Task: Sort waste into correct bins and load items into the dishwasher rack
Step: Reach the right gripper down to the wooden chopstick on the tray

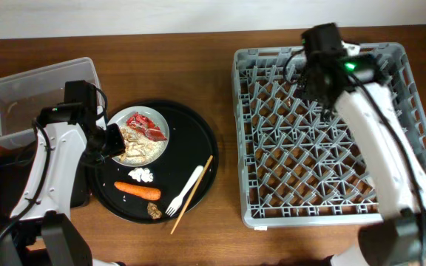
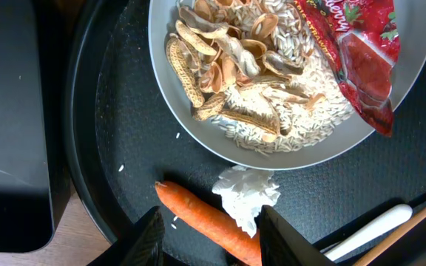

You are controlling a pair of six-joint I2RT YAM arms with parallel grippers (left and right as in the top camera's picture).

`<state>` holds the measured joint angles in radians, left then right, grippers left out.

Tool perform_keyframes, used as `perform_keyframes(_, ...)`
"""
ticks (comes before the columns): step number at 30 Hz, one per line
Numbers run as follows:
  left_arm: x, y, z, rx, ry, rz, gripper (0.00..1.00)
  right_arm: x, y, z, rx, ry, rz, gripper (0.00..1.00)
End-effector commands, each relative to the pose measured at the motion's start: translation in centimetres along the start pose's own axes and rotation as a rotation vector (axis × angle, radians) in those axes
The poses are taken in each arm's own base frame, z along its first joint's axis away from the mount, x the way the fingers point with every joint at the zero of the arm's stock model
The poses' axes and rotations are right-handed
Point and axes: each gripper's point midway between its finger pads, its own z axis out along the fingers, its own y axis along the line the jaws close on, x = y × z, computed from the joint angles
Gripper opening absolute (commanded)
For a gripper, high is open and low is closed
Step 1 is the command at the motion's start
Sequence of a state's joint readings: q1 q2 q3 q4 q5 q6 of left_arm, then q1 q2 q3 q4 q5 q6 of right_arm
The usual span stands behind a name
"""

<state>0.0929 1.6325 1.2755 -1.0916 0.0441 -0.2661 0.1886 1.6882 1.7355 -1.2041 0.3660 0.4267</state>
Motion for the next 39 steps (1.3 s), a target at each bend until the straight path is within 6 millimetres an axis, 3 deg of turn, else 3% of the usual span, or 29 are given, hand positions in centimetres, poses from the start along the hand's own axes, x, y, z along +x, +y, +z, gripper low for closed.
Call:
perform_keyframes(1,-0.1,0.1,-0.2,-0.004,-0.011,-0.008,0.42,3.6,5.4,-2.0,-0.366,0.153,-0.225,0.97)
perform_keyframes(4,0.0,-0.3,-0.2,-0.004,-0.008,0.003,0.41,7.6,8.8,-4.3,-0.617,0.317,-0.292,0.98)
perform_keyframes(6,0.0,-0.3,-0.2,-0.004,-0.008,0.003,0.42,9.0,10.2,-5.2,-0.677,0.358,-0.317,0.98)
perform_keyframes(11,0.0,-0.3,-0.2,-0.004,-0.008,0.004,0.41,12.9,13.8,-7.3,-0.697,0.423,-0.388,0.98)
perform_keyframes(17,0.0,-0.3,-0.2,-0.004,-0.008,0.003,0.42,19.8,19.5,-8.4,-0.593,0.520,-0.420,0.99)
perform_keyframes(23,0.0,-0.3,-0.2,-0.004,-0.008,0.003,0.42,25.2,23.9,-6.5,-0.513,0.607,-0.421,0.99)
perform_keyframes(28,0.0,-0.3,-0.2,-0.004,-0.008,0.003,0.42,28.6,25.9,-3.6,-0.436,0.667,-0.426,0.93)
perform_keyframes(33,0.0,-0.3,-0.2,-0.004,-0.008,0.003,0.42,30.7,26.4,-0.6,-0.351,0.724,-0.393,0.89)
perform_keyframes(39,0.0,-0.3,-0.2,-0.004,-0.008,0.003,0.42,31.3,27.4,1.0,-0.353,0.721,-0.393,0.81)
